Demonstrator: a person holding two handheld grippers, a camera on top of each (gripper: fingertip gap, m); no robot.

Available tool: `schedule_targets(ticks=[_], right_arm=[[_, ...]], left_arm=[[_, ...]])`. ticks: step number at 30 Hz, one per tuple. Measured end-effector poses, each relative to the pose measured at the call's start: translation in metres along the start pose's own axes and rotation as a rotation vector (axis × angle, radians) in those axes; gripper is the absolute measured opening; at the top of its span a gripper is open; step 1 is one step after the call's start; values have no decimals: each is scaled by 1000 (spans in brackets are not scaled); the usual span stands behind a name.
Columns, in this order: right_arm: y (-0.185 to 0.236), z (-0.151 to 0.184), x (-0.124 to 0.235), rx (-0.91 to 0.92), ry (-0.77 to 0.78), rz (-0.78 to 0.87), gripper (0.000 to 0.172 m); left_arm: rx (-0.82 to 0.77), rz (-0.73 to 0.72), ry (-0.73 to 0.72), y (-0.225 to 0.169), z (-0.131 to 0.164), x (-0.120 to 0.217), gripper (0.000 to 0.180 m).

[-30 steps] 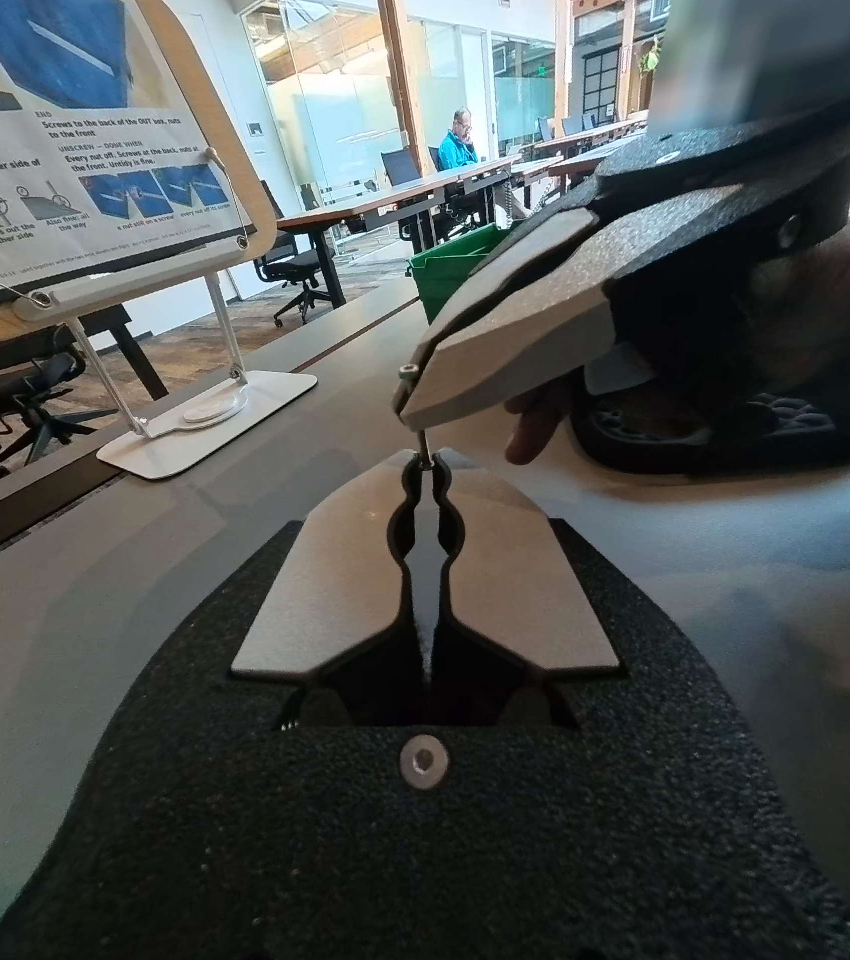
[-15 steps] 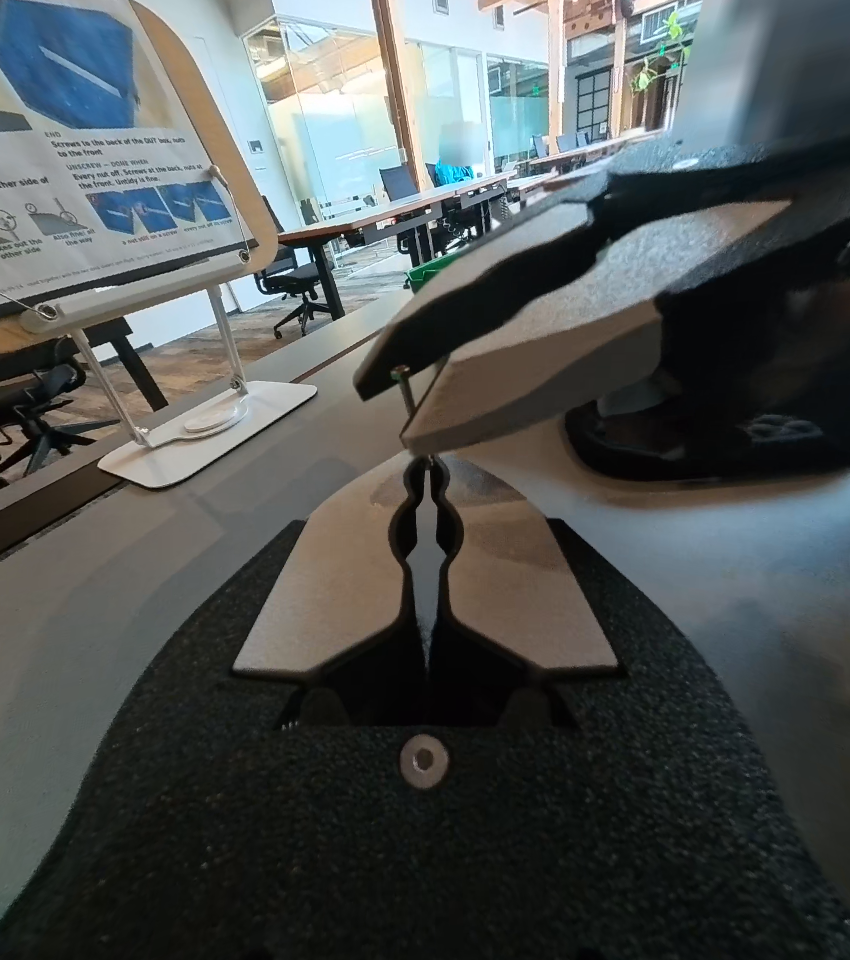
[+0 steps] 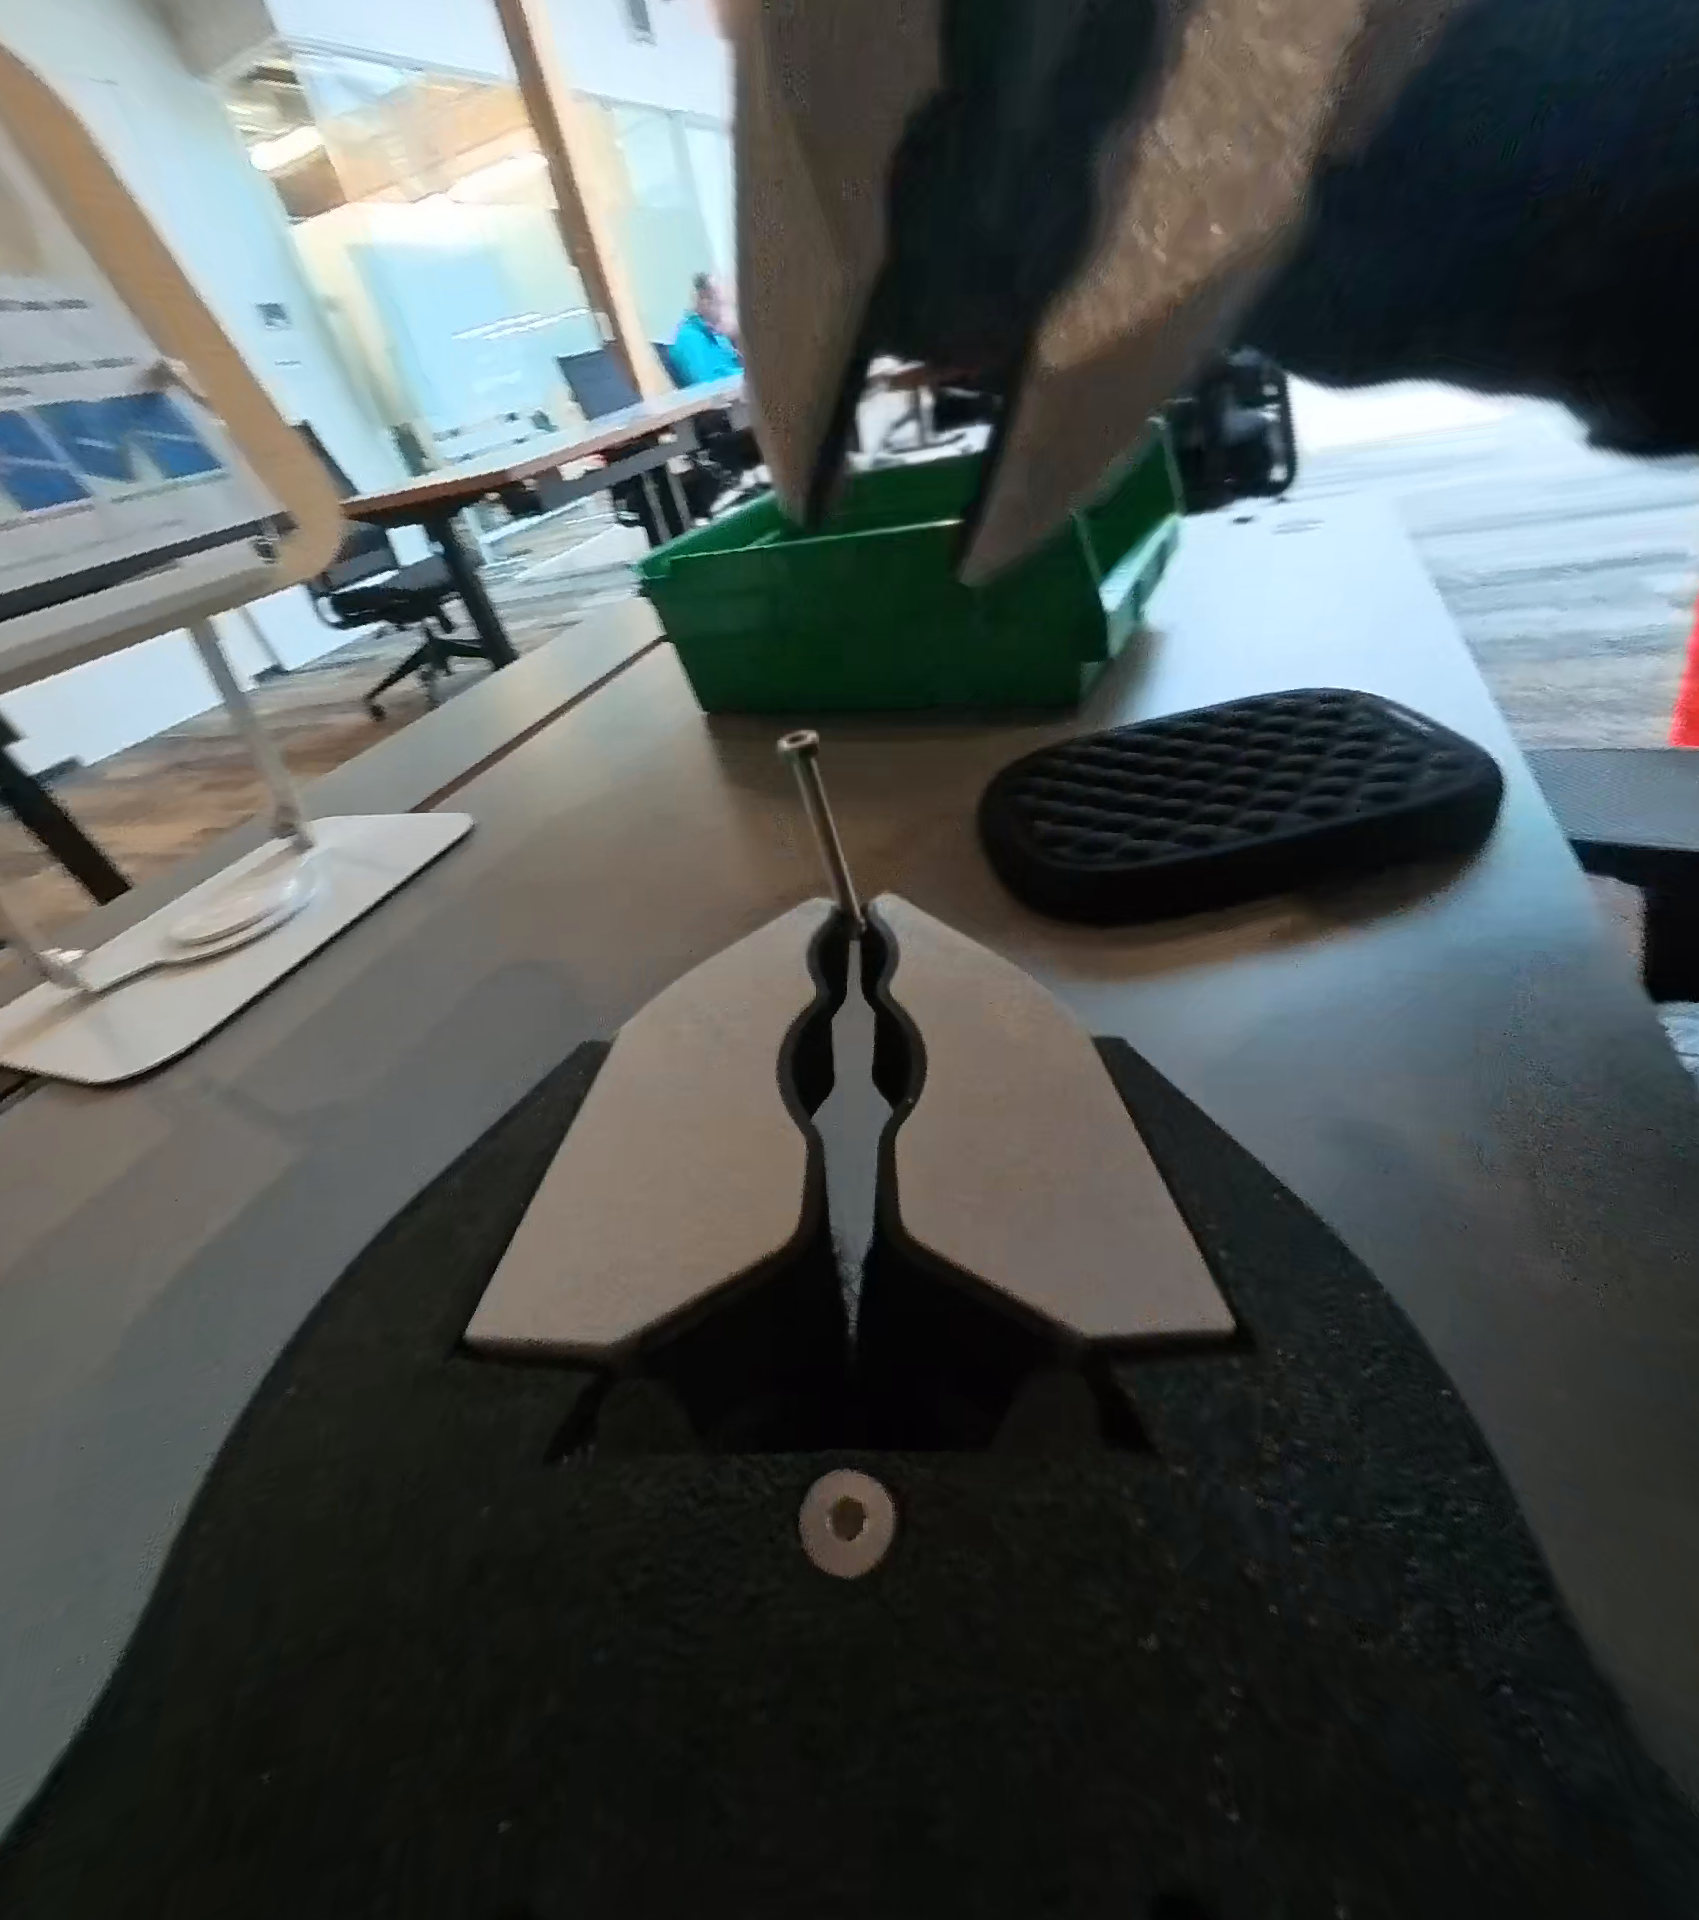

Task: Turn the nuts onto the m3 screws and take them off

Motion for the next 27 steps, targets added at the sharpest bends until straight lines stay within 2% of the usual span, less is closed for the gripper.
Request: schedule_targets(ticks=[2, 4, 6, 10, 14, 22, 27], right_arm=[[2, -4, 4, 114, 83, -229, 14], [-1, 1, 1, 219, 214, -371, 15], [-4, 4, -7, 319, 293, -454, 16], [1, 5, -20, 425, 350, -589, 15], [1, 10, -25, 453, 385, -638, 14], [3, 8, -28, 446, 362, -629, 5], [-1, 6, -28, 236, 363, -559, 4]], left_arm=[[4, 47, -9, -5, 0, 1, 1], [24, 79, -29, -6, -2, 2, 1], [38, 113, -37, -7, -2, 3, 1], [36, 148, -29, -11, -1, 2, 1], [49, 159, -39, -10, -1, 4, 1], [38, 165, -26, -12, 0, 3, 1], [52, 98, -34, -5, -1, 4, 1]])
Point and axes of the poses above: each gripper's, where its closed fingertips meet, x back along the fingers, z out of its underside, y = z × x across the jaws, the point moved 2 cm from there along x, back along the fingers, and after that the axes turned 3 degrees about -x, right-handed, at the moved point
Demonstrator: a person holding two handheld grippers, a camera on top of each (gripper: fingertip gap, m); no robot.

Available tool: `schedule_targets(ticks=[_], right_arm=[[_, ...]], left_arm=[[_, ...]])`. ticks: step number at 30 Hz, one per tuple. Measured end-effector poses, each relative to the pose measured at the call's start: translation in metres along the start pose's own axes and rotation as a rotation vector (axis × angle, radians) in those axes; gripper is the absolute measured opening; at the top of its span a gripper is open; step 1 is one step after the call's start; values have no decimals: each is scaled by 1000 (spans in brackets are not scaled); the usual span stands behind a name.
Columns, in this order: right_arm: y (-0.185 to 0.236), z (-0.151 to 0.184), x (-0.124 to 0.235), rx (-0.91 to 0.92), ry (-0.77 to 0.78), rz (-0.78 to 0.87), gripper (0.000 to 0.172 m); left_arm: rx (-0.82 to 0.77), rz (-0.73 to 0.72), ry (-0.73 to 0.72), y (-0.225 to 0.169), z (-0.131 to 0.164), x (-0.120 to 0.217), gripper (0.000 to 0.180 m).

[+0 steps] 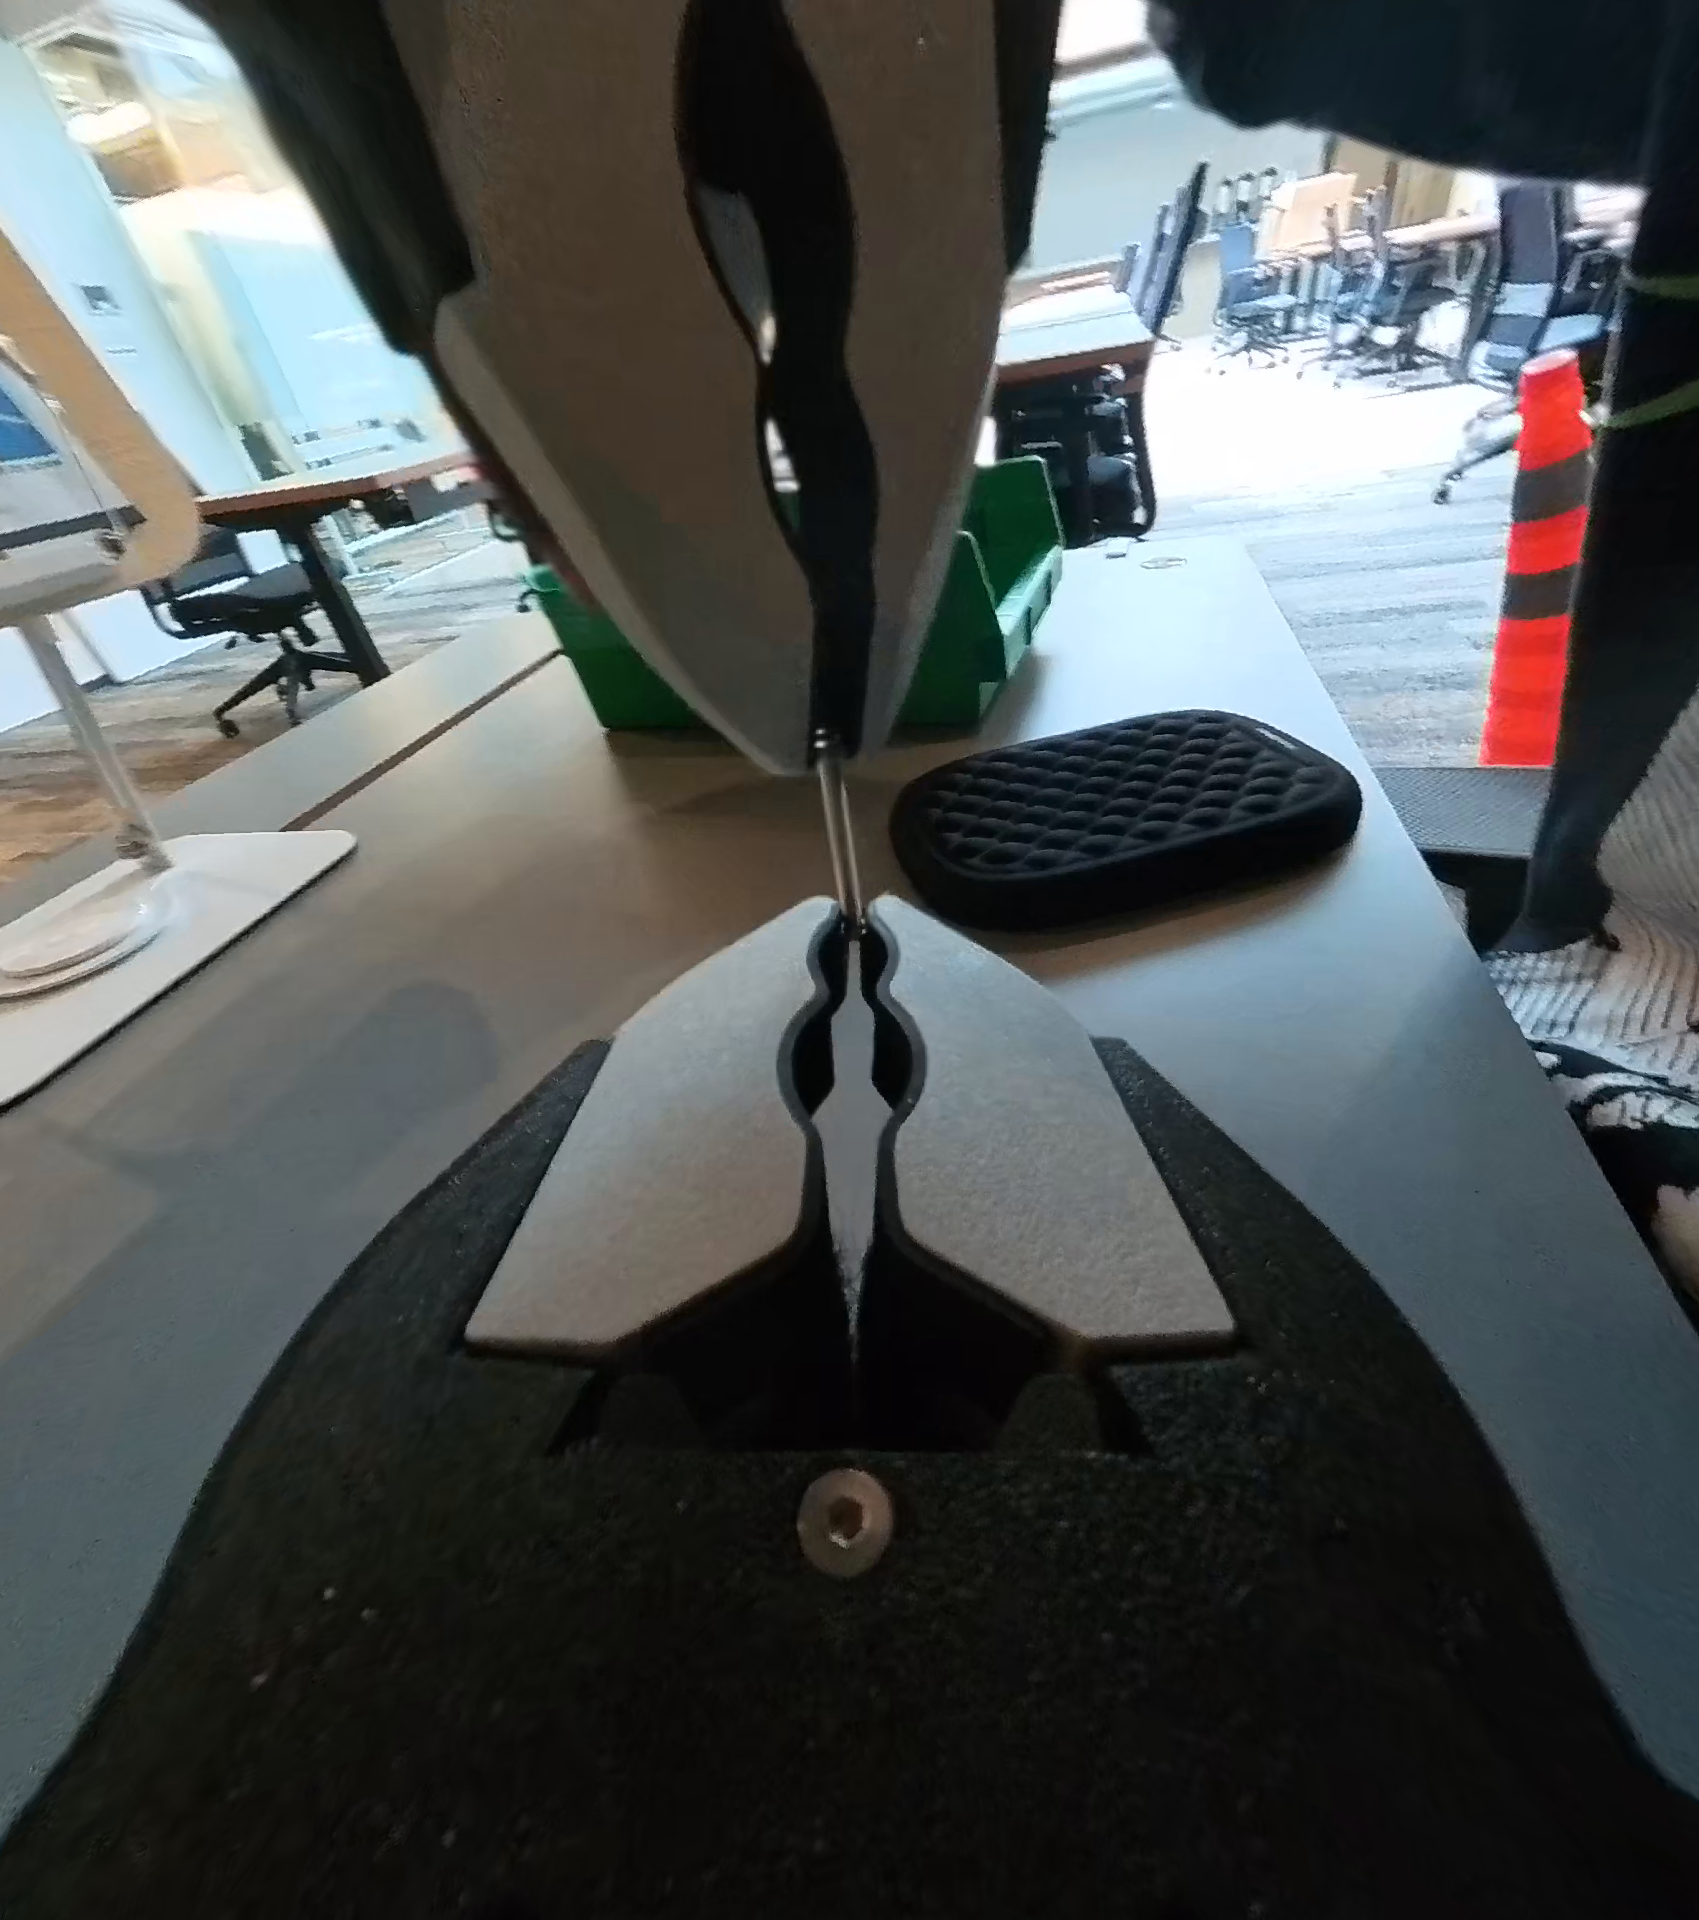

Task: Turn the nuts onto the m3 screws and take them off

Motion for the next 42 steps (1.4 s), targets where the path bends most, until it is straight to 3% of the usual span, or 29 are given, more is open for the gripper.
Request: schedule_targets(ticks=[7, 11, 14, 17, 21, 23, 27, 31, 33, 35, 42], right_arm=[[-10, 10, 2, -606, -38, 137, 4], [-10, 21, -1, -956, -92, 206, 3], [-7, 23, -5, -1153, -169, 208, 3], [-8, 20, 0, -999, -206, 182, 16], [-14, 19, 20, -333, -127, 272, 24], [-7, 17, 18, -31, -67, 225, 23], [-5, 17, 3, 195, 3, 138, 22], [-8, 21, -8, 258, 34, 91, 20], [-10, 23, -12, 260, 33, 95, 6], [-10, 21, -13, 208, 11, 83, 4], [-19, 21, -9, -409, -61, 155, 3]], left_arm=[[-8, -249, 57, 19, 2, 2, 1], [-107, -430, 132, 31, 4, 6, 0], [-153, -444, 174, 29, 8, 3, 1], [-142, -381, 171, 23, 10, -1, 1], [-105, -308, 144, 17, 10, -4, 1], [-82, -284, 137, 16, 10, -4, 1], [-55, -256, 133, 16, 12, -5, 1], [-41, -235, 125, 15, 12, -5, 1], [-38, -226, 125, 15, 12, -5, 1], [-36, -226, 125, 15, 12, -5, 1], [-40, -322, 106, 24, 8, 1, 1]])
Point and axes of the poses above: each gripper's, where its closed fingertips meet, x back along the fingers, z out of its underside, y = z × x across the jaws, the point moved 2 cm from there along x, back along the fingers, and after that the axes turned 3 degrees about -x, right-handed, at the moved point
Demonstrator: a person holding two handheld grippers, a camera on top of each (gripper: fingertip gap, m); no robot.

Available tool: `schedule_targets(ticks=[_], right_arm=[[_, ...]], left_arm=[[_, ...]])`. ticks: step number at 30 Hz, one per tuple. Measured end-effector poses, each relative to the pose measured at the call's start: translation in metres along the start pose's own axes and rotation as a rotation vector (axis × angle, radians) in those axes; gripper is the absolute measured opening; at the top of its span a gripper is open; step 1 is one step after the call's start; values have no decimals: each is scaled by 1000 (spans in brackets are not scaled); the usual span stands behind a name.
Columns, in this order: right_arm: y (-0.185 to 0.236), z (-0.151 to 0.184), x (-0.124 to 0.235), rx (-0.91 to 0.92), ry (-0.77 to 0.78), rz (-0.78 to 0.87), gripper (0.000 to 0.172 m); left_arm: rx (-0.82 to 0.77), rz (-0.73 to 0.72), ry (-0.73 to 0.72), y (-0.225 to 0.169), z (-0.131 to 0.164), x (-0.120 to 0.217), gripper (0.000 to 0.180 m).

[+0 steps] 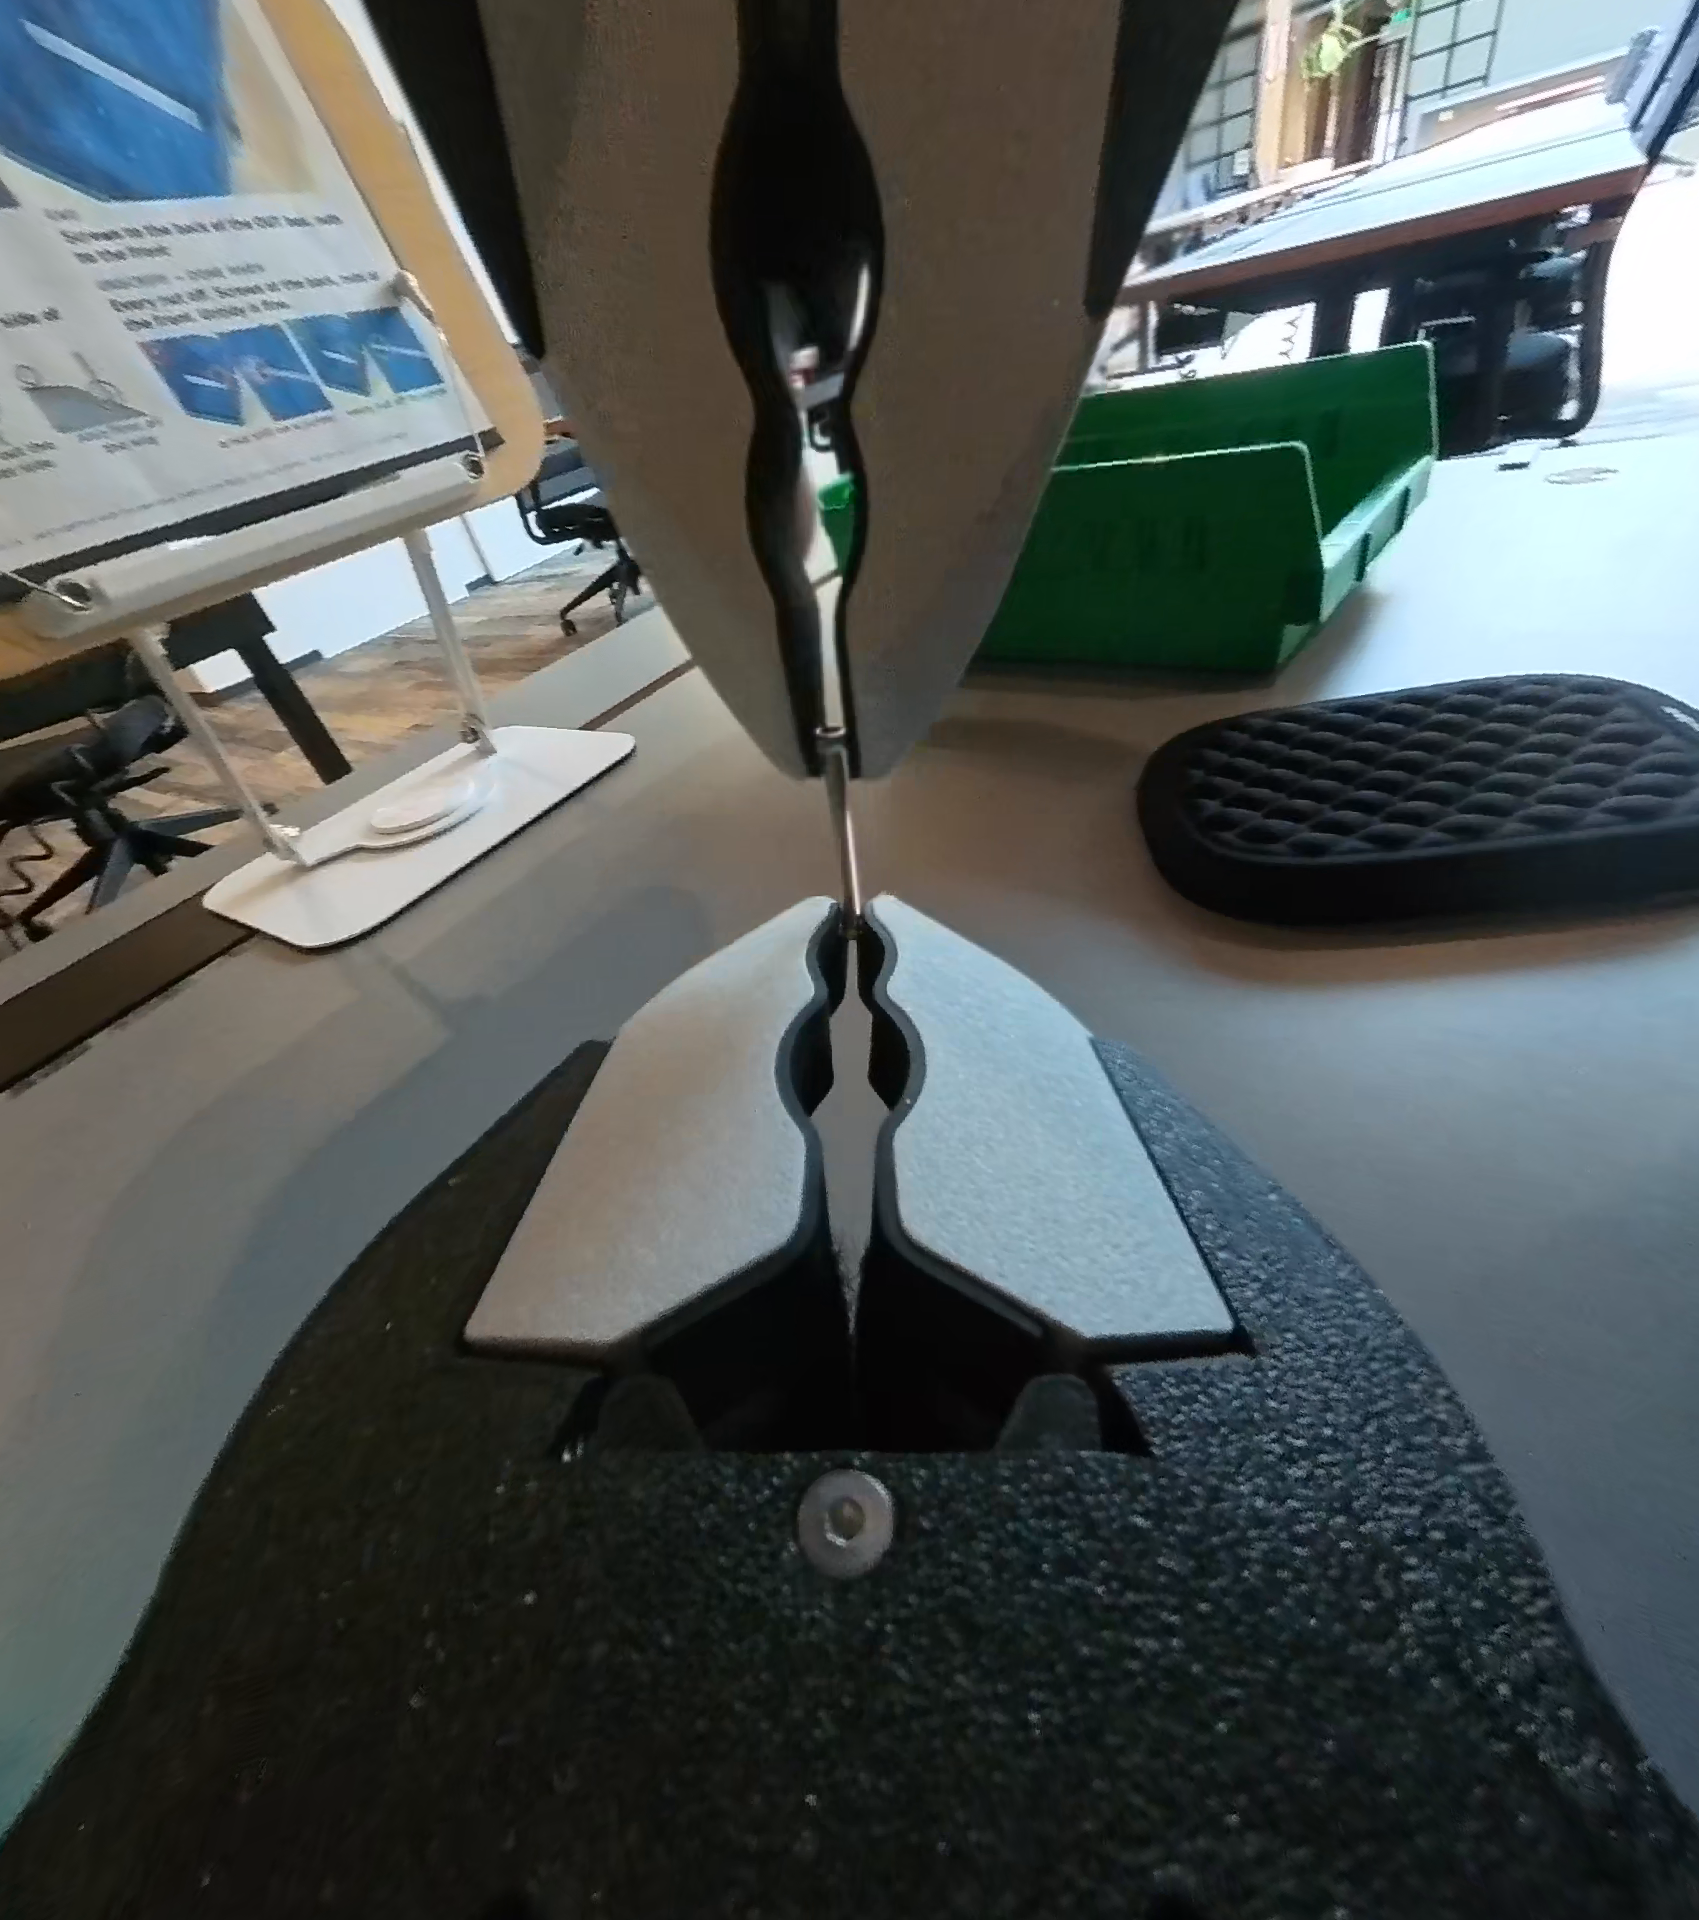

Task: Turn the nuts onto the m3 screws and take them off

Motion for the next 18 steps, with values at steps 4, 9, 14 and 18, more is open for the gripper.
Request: schedule_targets(ticks=[4, 9, 14, 18], right_arm=[[2, 4, 0, -391, -7, 39, 3], [7, 9, -3, -755, -46, 33, 4], [10, -1, 6, -201, -32, -27, 38], [7, -2, 10, 439, 46, 0, 34]], left_arm=[[-70, -57, 20, 2, 0, 0, 1], [-136, -81, 55, 1, 3, -1, 1], [-120, -32, 45, -4, 2, -2, 1], [-92, -11, 35, -4, 2, -2, 1]])
Point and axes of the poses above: each gripper's, where its closed fingertips meet, x back along the fingers, z out of its underside, y = z × x across the jaws, the point moved 2 cm from there along x, back along the fingers, and after that the axes turned 3 degrees about -x, right-handed, at the moved point
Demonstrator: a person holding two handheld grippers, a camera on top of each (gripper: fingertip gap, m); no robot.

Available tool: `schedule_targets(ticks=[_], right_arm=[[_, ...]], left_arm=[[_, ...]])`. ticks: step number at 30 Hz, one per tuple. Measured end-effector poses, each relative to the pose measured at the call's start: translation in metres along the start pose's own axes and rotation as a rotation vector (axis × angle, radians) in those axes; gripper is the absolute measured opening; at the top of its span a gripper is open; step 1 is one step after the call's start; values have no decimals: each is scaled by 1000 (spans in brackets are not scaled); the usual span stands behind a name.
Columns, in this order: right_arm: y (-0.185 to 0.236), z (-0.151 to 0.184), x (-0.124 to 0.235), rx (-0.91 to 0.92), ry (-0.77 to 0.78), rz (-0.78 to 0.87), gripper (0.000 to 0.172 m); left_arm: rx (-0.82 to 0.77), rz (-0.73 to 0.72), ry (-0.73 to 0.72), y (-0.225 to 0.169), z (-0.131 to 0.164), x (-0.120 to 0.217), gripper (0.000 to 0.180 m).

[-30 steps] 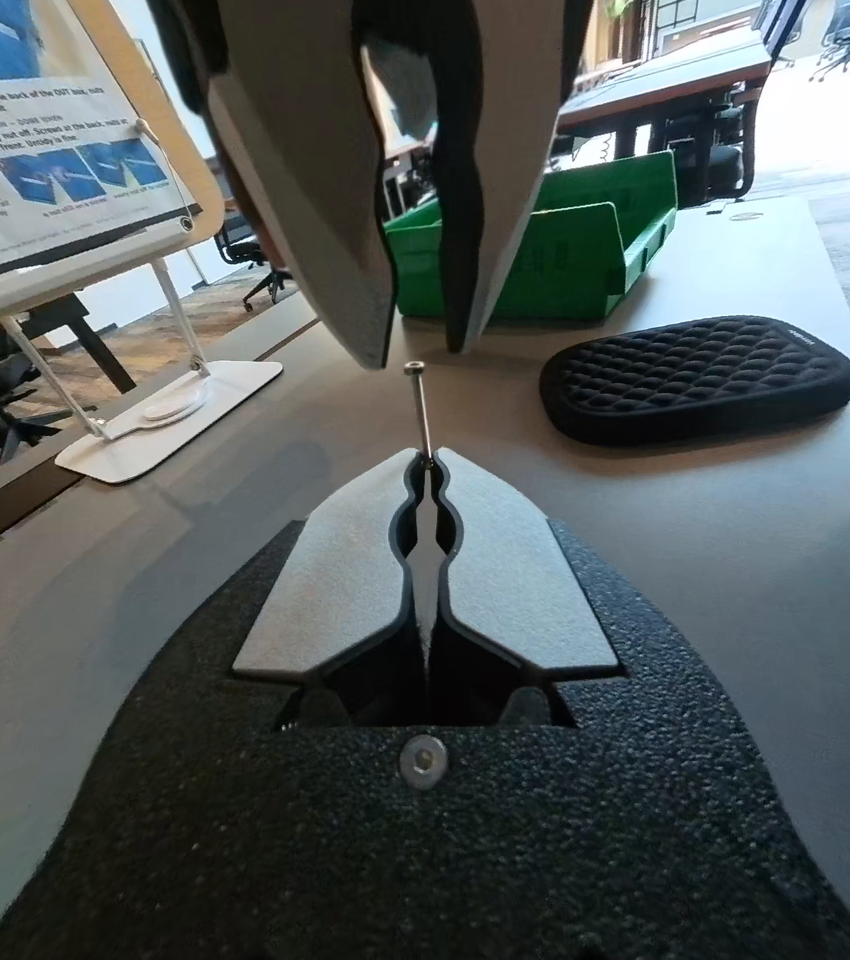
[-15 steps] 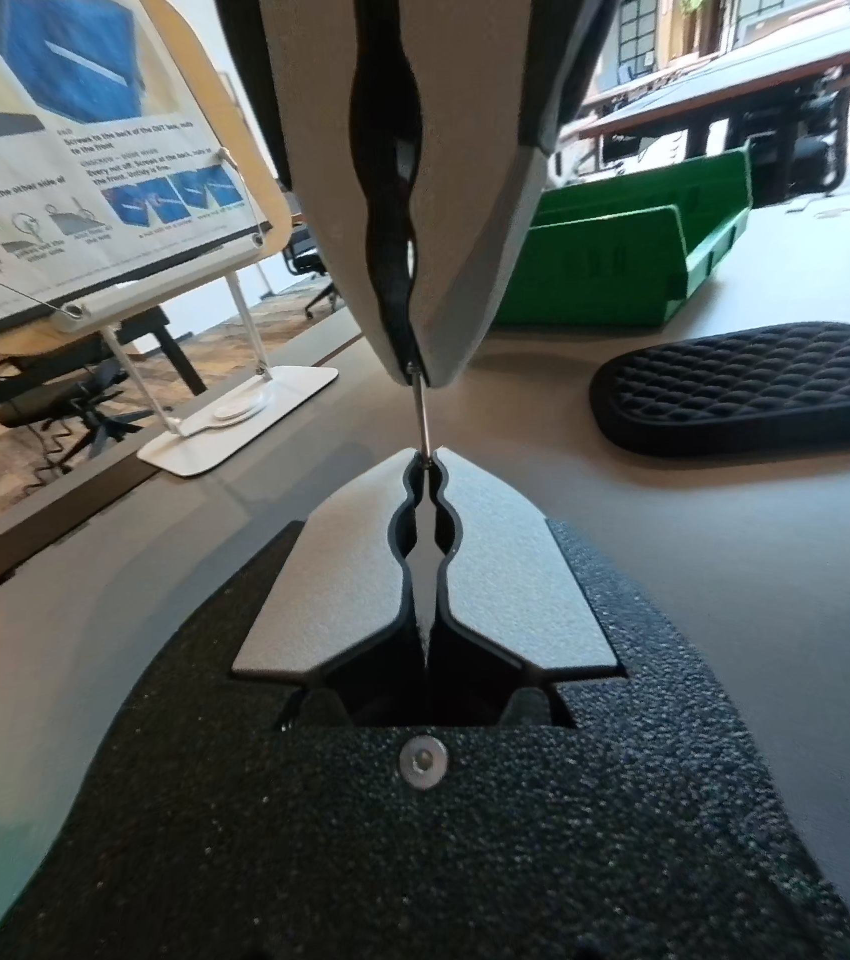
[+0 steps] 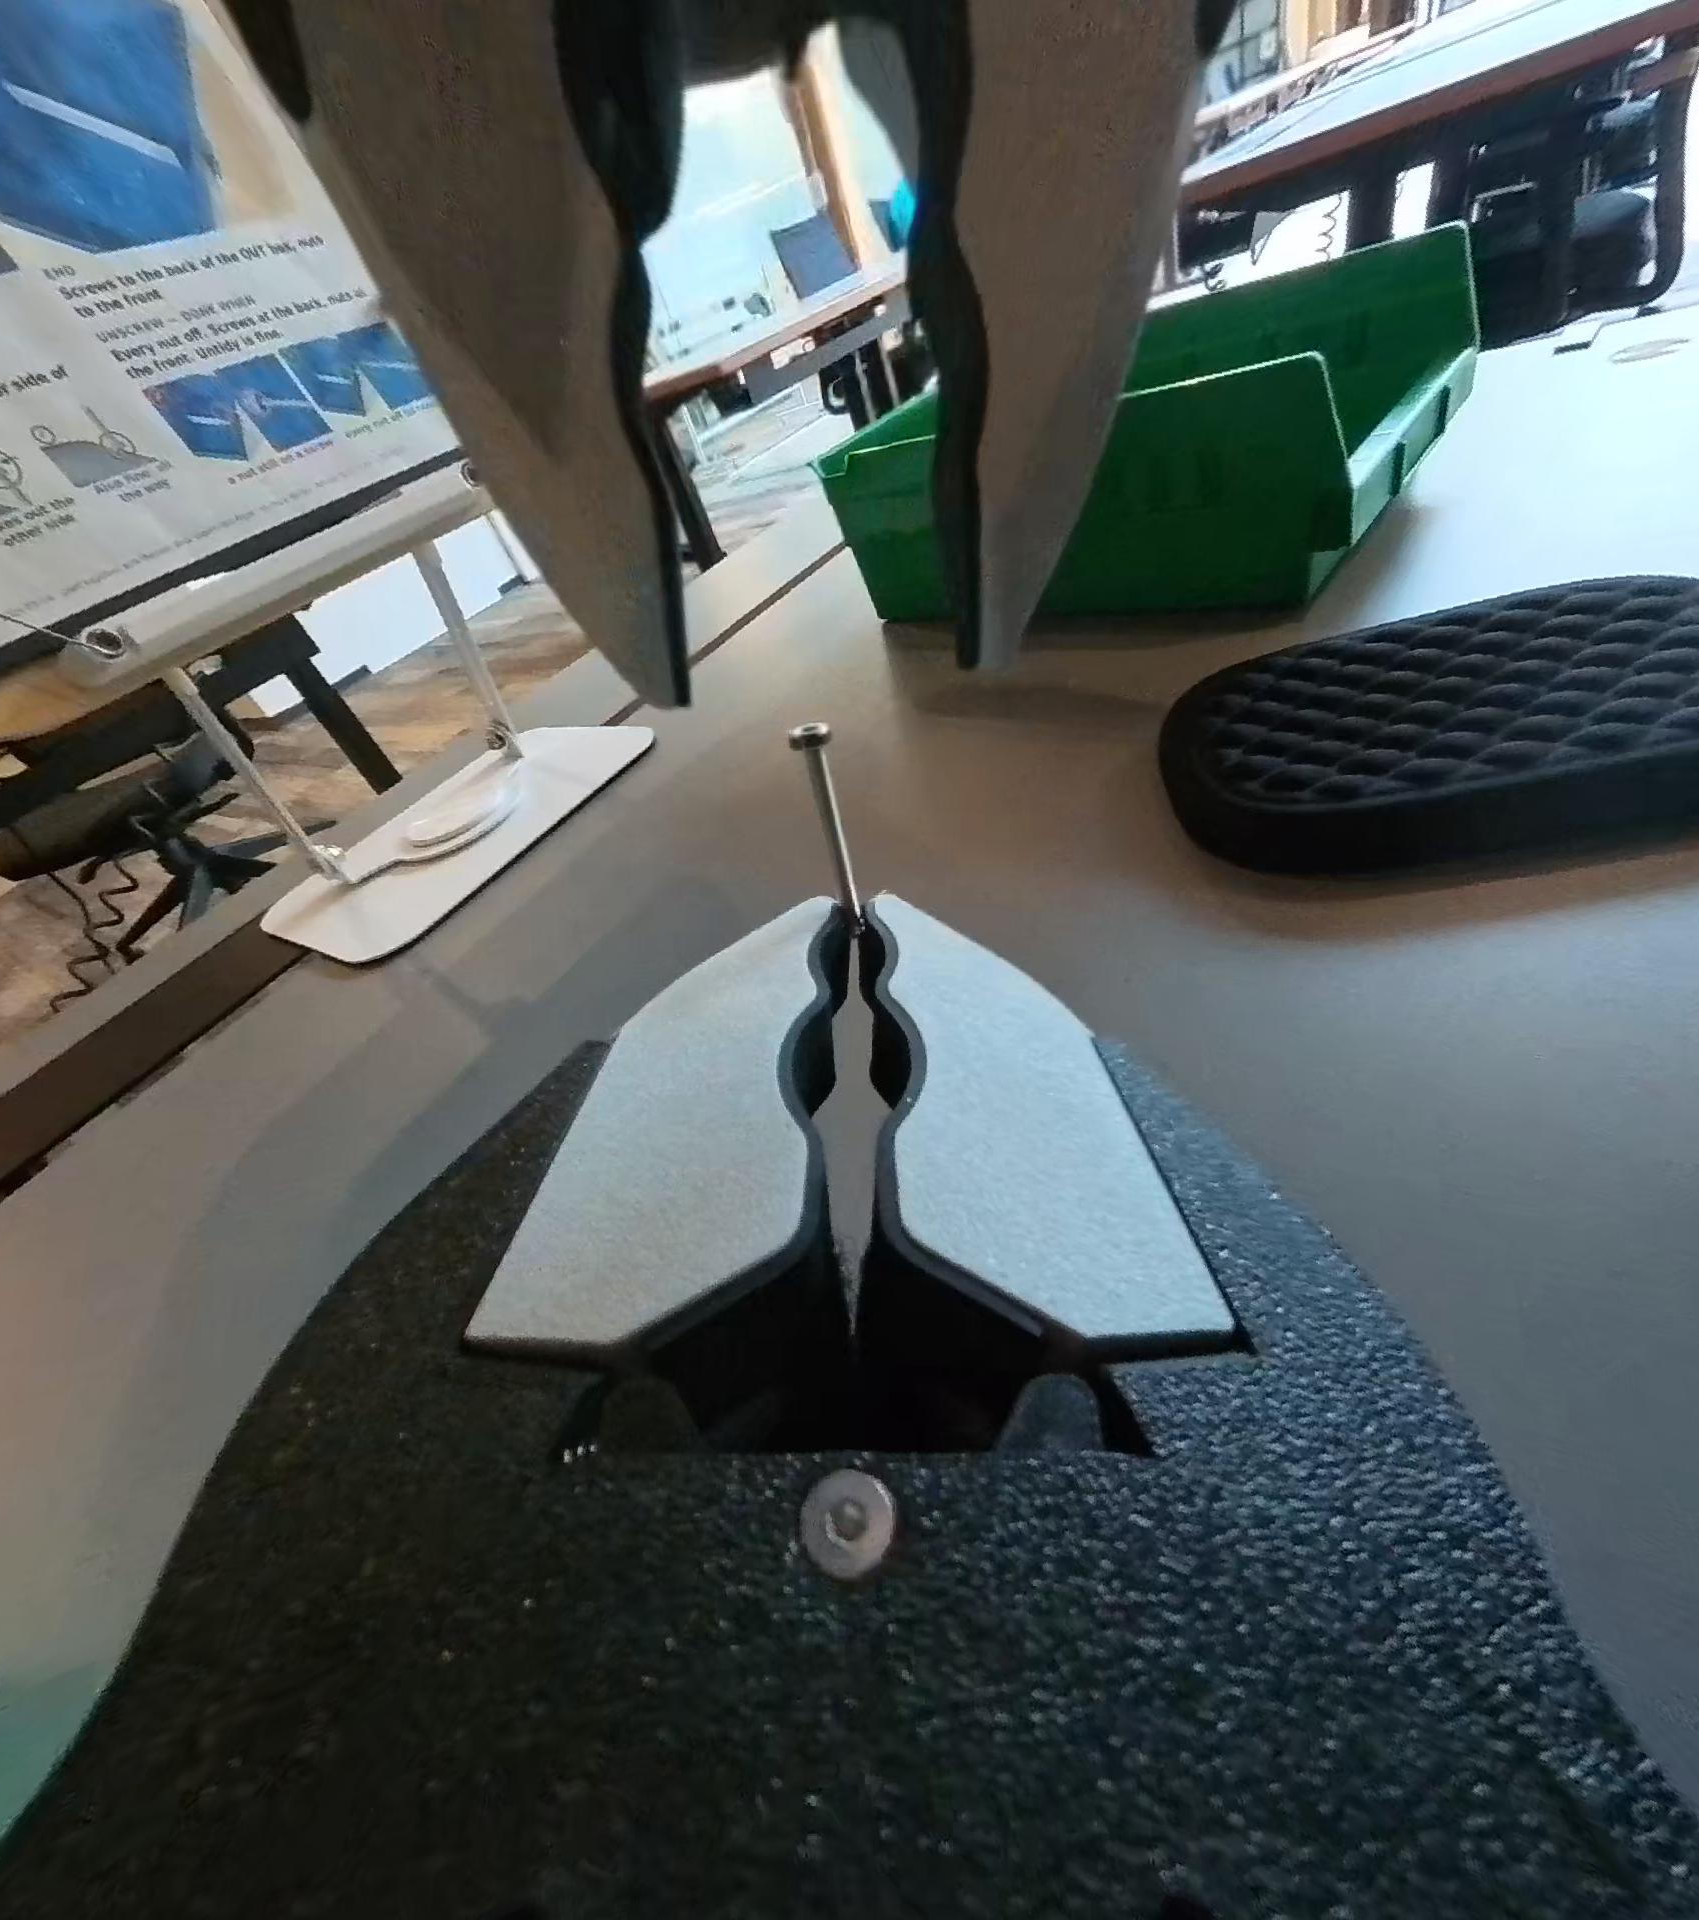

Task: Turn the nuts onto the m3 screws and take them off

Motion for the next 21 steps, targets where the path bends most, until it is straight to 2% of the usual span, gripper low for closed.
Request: schedule_targets(ticks=[3, 6, 10, 15, 18, 21], right_arm=[[-4, 5, -8, 151, 56, -20, 28], [-6, 3, -14, 165, 22, -31, 11], [-4, 4, -17, 136, 30, -27, 4], [-9, 2, -15, -330, -39, 0, 3], [-10, 3, -14, -793, -96, 16, 3], [-7, 4, -13, -1268, -204, -37, 4]], left_arm=[[3, 6, -3, 0, 0, 0, 1], [9, 15, -2, -1, 0, 0, 0], [15, 19, 4, 0, 2, 0, 1], [1, -26, -1, 5, 0, 2, 1], [-27, -58, 7, 8, 0, 3, 1], [-86, -93, 12, 7, -2, 4, 1]])
Point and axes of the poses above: each gripper's, where its closed fingertips meet, x back along the fingers, z out of its underside, y = z × x across the jaws, the point moved 2 cm from there along x, back along the fingers, and after that the axes turned 3 degrees about -x, right-handed, at the moved point
